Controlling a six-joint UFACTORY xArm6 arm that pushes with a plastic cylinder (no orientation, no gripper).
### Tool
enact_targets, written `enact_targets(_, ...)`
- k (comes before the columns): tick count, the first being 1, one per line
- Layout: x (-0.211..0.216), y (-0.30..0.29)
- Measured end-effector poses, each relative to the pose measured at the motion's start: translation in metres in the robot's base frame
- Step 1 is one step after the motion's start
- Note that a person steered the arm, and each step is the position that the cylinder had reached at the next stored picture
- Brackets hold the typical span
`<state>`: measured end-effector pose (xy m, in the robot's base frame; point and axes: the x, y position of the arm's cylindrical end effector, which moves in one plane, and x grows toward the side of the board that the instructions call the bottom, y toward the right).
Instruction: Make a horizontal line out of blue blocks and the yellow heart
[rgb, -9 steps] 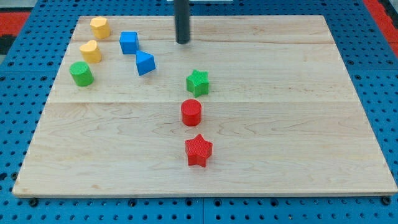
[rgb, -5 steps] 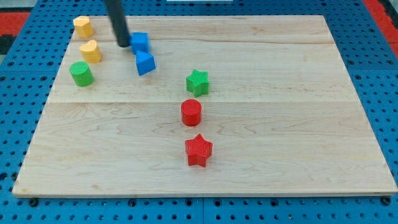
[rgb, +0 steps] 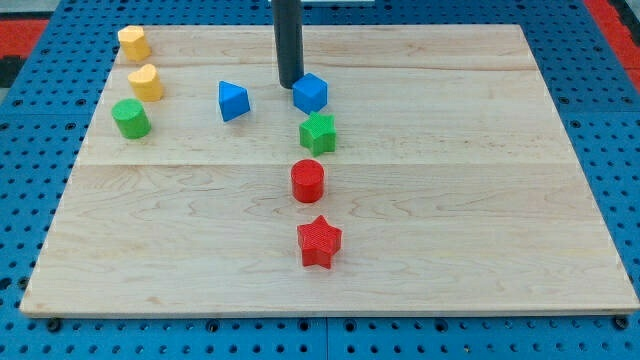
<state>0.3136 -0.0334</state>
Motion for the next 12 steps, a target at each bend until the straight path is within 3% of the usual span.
enact_targets(1,-0.011,0.009)
enact_targets(2,-0.011,-0.025)
enact_targets(3,0.035,-0.013)
enact_targets(4,0.037,0.002)
enact_targets(6,-0.008,0.003)
enact_targets(8,-0.071,-0.109)
enact_targets(9,-0.067,-0.175)
enact_targets(10,-0.024,-0.183)
enact_targets(12,0.059,-0.132)
